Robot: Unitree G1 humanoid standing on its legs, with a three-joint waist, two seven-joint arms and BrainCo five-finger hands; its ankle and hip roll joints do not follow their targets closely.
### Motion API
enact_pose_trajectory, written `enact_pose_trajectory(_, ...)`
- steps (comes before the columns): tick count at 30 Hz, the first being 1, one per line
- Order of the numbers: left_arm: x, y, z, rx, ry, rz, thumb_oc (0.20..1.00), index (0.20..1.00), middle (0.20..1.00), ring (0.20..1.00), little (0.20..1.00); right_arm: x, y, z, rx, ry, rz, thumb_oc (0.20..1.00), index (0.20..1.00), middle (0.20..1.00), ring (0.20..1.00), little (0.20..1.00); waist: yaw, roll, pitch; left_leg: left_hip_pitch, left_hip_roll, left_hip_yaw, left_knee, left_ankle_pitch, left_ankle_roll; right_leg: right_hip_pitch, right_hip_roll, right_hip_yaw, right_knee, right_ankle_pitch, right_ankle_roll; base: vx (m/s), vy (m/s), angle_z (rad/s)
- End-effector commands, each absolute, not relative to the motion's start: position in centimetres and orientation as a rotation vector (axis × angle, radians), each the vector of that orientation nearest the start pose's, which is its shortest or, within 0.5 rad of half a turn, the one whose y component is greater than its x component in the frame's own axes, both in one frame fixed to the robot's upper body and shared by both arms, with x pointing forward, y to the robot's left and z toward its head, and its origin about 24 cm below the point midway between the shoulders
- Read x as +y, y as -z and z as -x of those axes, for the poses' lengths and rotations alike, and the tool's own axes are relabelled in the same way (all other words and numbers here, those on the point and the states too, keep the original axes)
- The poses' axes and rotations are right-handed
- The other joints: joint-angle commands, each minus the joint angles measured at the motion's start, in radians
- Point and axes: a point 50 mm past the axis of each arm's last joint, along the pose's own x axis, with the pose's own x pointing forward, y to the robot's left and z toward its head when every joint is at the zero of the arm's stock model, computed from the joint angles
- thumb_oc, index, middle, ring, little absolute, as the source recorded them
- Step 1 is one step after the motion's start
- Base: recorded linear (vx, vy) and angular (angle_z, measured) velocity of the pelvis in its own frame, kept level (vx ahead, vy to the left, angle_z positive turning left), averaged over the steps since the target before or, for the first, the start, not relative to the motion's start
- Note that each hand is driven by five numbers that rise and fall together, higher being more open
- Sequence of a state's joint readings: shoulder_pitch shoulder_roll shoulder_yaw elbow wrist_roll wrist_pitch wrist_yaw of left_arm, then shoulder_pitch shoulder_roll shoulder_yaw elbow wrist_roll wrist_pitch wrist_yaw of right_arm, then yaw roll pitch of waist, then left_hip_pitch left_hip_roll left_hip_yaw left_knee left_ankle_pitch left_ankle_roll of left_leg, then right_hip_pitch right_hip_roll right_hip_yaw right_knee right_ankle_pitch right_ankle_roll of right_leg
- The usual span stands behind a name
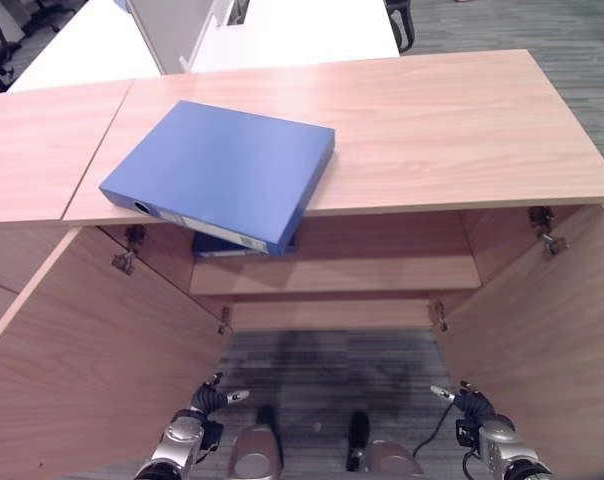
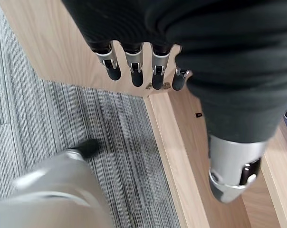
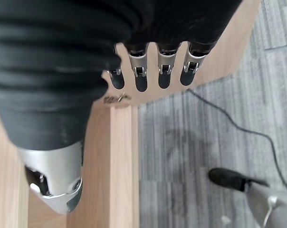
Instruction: Put the empty folder in the office cabinet
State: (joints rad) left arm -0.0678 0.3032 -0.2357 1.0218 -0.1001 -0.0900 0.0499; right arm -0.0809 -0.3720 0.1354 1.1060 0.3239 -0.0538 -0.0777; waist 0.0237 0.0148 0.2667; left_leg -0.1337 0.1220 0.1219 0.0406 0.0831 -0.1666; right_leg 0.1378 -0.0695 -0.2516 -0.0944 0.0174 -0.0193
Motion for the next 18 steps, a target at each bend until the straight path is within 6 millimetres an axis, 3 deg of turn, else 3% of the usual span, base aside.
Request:
enact_pose_trajectory(1,24.3,11.8,-17.5,0.816,-0.011,-0.385,1.0,1.0,1.0,1.0,1.0,-27.7,12.2,-15.7,0.924,0.267,0.214,1.0,1.0,1.0,1.0,1.0,0.013,-0.021,-0.003,0.05,-0.038,-0.015,0.116,-0.117,0.055,-0.05,-0.057,0.047,0.111,-0.092,0.121,0.25,0.141,-0.47)
enact_pose_trajectory(8,24.9,11.7,-17.1,0.827,-0.017,-0.403,1.0,1.0,1.0,1.0,1.0,-26.2,13.2,-14.4,0.967,0.235,0.186,1.0,1.0,1.0,1.0,1.0,0.009,-0.026,-0.037,0.167,-0.063,0.017,-0.006,-0.122,0.098,-0.061,-0.073,0.055,0.208,-0.106,0.146,0.08,0.122,0.01)
enact_pose_trajectory(12,25.4,11.2,-17.3,0.8,-0.033,-0.394,1.0,1.0,1.0,1.0,1.0,-25.5,13.4,-14.6,0.963,0.22,0.161,1.0,1.0,1.0,1.0,1.0,0.008,-0.017,-0.014,0.233,-0.077,0.036,-0.05,-0.133,0.138,-0.155,-0.098,0.055,0.411,-0.063,0.215,0.01,0.149,-0.22)
enact_pose_trajectory(14,25.5,11.0,-17.5,0.789,-0.042,-0.392,1.0,1.0,1.0,1.0,1.0,-24.9,13.3,-15.1,0.942,0.217,0.13,1.0,1.0,1.0,1.0,1.0,-0.004,-0.006,0.006,0.247,-0.086,0.021,-0.061,-0.129,0.154,-0.209,-0.087,0.106,0.501,-0.018,0.252,0.0,0.105,-0.16)
enact_pose_trajectory(16,25.7,11.0,-17.5,0.787,-0.043,-0.399,1.0,1.0,1.0,1.0,1.0,-24.8,13.3,-14.9,0.941,0.222,0.12,1.0,1.0,1.0,1.0,1.0,-0.006,-0.004,-0.002,0.261,-0.092,0.018,-0.077,-0.13,0.156,-0.196,-0.092,0.131,0.483,-0.037,0.243,0.02,0.02,0.12)
enact_pose_trajectory(18,25.9,10.9,-17.5,0.787,-0.047,-0.402,1.0,1.0,1.0,1.0,1.0,-24.8,13.4,-14.8,0.939,0.222,0.123,1.0,1.0,1.0,1.0,1.0,0.0,-0.002,-0.012,0.257,-0.084,0.026,-0.077,-0.133,0.148,-0.169,-0.14,0.104,0.43,-0.049,0.224,0.01,-0.075,0.45)
